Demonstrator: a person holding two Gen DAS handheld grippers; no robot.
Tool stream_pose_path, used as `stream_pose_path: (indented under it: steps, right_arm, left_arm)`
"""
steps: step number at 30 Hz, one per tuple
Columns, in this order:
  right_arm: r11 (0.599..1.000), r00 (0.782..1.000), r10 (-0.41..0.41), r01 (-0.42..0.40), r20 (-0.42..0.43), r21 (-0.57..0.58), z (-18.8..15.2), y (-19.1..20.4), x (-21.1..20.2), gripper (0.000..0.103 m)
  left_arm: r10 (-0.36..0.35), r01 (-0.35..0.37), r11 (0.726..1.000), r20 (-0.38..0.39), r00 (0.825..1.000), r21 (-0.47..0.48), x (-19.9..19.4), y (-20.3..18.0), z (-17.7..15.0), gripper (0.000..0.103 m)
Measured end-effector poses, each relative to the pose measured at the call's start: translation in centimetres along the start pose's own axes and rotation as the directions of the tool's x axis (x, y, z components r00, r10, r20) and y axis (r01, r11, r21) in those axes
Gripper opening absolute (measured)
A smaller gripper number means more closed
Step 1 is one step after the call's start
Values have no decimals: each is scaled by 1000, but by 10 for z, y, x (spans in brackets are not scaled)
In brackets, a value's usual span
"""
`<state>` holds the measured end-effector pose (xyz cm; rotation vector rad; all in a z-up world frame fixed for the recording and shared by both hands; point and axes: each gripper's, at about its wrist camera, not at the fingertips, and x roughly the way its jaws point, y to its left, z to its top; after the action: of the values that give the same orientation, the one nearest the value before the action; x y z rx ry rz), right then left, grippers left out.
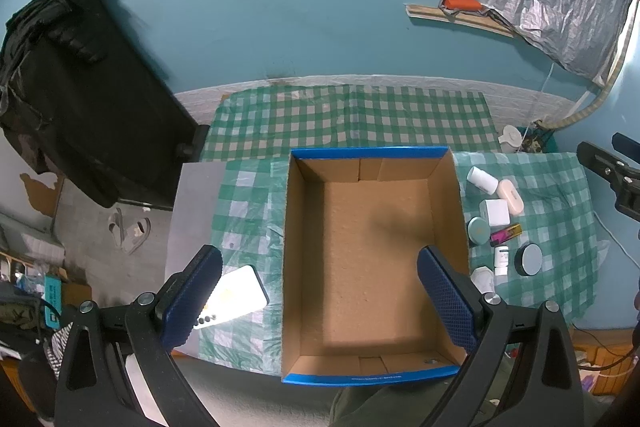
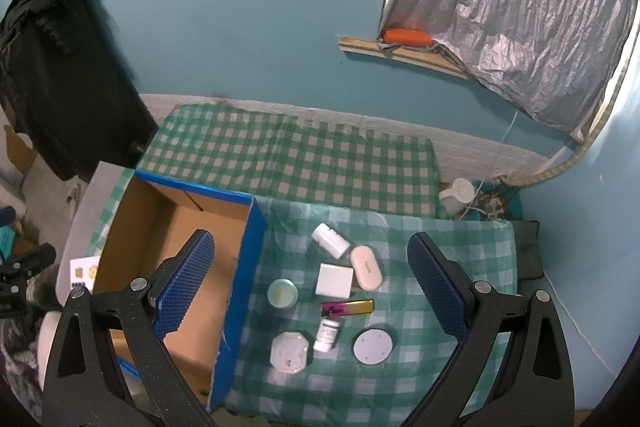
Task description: Organize rigid objects
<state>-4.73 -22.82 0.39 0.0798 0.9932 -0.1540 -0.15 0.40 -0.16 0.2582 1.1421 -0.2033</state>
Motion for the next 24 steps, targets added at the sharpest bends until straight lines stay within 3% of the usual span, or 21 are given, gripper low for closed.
stream_pose_path:
  steps: [24]
  right_arm:
    - [1000, 1000, -5, 5, -6, -1, 1, 0, 2, 98]
  left_arm:
    - [-15, 15, 1000, 5, 1000, 10, -1, -4, 0, 99]
